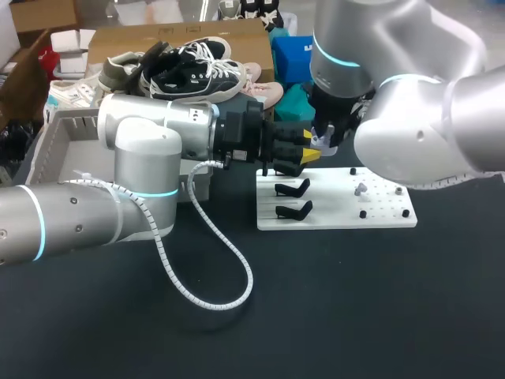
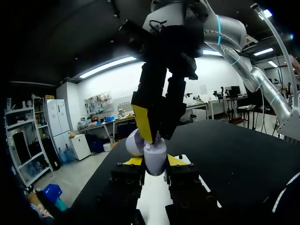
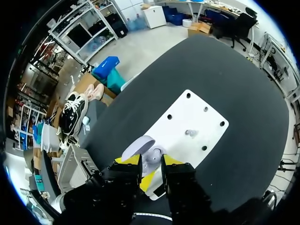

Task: Pick up each earbud case from the left stands, insert the matching earbuds, close the lid, and place the case in the box.

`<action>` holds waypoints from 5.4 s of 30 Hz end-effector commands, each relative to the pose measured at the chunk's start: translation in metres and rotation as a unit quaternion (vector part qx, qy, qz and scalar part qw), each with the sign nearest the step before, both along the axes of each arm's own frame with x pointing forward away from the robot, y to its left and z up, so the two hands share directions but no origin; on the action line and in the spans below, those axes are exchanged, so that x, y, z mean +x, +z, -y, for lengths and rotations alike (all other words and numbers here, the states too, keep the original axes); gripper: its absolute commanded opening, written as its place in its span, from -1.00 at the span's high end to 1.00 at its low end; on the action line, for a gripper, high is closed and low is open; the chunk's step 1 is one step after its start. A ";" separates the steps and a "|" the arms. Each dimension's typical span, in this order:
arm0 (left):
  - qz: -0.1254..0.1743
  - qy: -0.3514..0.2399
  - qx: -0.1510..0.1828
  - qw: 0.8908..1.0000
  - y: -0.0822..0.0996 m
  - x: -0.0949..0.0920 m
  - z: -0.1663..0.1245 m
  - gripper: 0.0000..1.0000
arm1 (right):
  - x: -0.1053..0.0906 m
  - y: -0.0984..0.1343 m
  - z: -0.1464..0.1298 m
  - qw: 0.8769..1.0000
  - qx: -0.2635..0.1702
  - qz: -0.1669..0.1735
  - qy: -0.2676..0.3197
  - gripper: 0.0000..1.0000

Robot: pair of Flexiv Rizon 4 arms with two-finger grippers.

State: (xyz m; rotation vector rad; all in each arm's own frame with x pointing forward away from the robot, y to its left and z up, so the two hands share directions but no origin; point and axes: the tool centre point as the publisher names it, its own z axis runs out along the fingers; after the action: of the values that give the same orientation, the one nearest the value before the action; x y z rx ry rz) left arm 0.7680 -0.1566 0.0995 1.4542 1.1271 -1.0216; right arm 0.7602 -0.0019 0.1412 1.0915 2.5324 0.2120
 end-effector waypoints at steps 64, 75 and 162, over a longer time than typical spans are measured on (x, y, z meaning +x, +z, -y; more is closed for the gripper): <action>0.001 -0.001 -0.001 1.000 -0.001 0.000 0.000 1.00 | -0.031 -0.093 0.074 0.967 -0.027 0.038 0.251 0.27; 0.001 -0.001 -0.001 1.000 -0.001 0.000 0.000 1.00 | -0.022 -0.106 0.075 0.969 -0.026 0.021 0.246 0.32; 0.001 -0.001 -0.001 1.000 -0.001 0.000 0.000 1.00 | -0.089 0.028 0.047 0.842 -0.100 0.057 0.527 1.00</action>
State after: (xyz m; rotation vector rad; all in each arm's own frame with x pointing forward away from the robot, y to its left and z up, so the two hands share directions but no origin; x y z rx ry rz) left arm 0.7679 -0.1567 0.0995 1.4545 1.1270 -1.0217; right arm 0.6665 -0.0489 0.1565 -0.4302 2.6012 0.2702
